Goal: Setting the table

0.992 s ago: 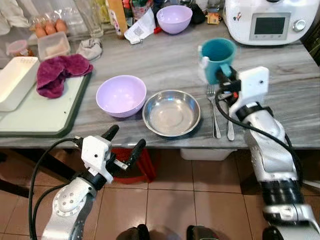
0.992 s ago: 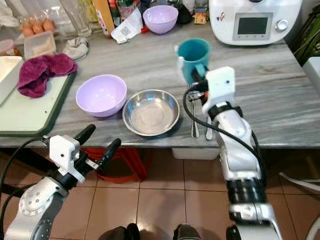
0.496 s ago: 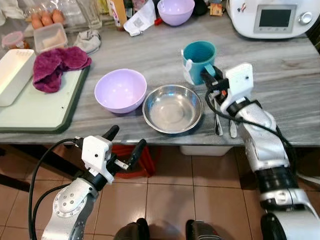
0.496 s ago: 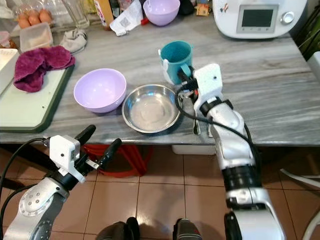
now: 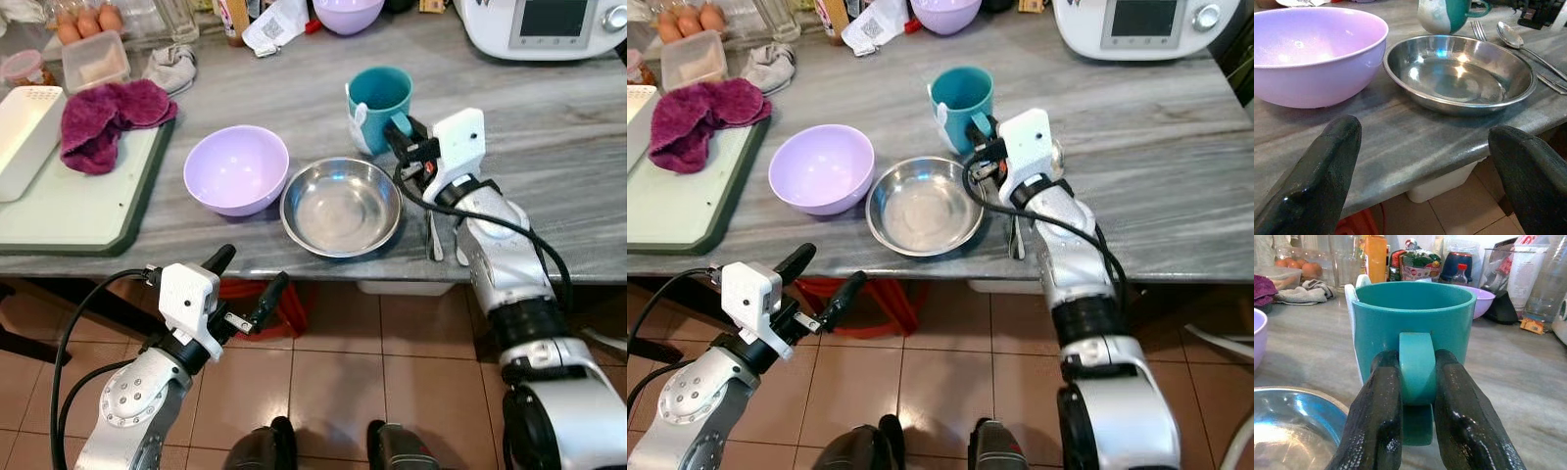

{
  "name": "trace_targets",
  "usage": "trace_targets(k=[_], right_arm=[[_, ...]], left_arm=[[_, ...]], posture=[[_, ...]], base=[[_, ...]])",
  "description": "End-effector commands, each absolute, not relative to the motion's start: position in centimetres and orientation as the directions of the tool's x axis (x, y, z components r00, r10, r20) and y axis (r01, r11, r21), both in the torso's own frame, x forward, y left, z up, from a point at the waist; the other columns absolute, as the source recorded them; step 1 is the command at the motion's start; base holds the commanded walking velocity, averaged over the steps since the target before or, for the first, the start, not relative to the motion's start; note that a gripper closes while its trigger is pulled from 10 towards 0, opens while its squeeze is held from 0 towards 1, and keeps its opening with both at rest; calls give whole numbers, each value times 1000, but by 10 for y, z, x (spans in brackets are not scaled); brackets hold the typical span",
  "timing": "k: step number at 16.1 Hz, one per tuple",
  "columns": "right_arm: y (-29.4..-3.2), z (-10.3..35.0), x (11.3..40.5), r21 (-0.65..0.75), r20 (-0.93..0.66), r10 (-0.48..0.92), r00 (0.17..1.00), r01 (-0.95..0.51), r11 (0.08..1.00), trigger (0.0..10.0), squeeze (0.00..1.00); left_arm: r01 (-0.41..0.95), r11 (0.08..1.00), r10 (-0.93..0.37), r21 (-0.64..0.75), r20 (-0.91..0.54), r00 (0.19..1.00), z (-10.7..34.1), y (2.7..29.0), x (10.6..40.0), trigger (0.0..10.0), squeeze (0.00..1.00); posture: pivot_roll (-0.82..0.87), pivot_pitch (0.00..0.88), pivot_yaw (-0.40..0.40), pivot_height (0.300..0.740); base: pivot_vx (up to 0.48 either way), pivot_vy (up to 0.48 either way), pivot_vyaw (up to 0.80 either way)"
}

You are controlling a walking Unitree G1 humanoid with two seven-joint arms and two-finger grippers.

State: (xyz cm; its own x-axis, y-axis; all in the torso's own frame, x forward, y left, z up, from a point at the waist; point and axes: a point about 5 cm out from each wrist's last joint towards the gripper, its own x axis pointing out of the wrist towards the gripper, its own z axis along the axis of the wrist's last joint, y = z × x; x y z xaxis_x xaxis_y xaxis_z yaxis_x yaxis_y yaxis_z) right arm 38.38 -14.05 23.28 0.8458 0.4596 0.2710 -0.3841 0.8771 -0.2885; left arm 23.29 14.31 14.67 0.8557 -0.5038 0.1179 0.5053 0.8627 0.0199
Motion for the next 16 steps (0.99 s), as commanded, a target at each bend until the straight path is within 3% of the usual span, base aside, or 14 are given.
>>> trace_targets(k=[1,5,8,10,16], right_arm=[[-139,236,385,-278,295,470,832,-396,875,10000,0],[-136,228,389,-261,264,502,824,-440,859,10000,0],[-135,224,390,-263,256,506,824,-445,856,10000,71],[-137,225,391,-261,265,499,825,-437,861,10000,1000],[-144,228,392,-274,299,463,834,-390,879,10000,1000]], left_arm=[[502,865,-502,23,104,859,147,145,230,10000,0],[501,865,-501,25,104,859,148,145,231,10000,0],[511,859,-509,15,122,852,154,142,231,10000,0],[538,843,-533,3,130,836,155,140,231,10000,0],[561,828,-554,-8,150,819,156,137,239,10000,0]], posture=[[-46,289,103,740],[-42,288,103,740],[-39,286,103,740],[-41,278,105,740],[-52,252,104,740]], base=[[0,0,0],[0,0,0],[0,0,0],[0,0,0],[0,0,0]])
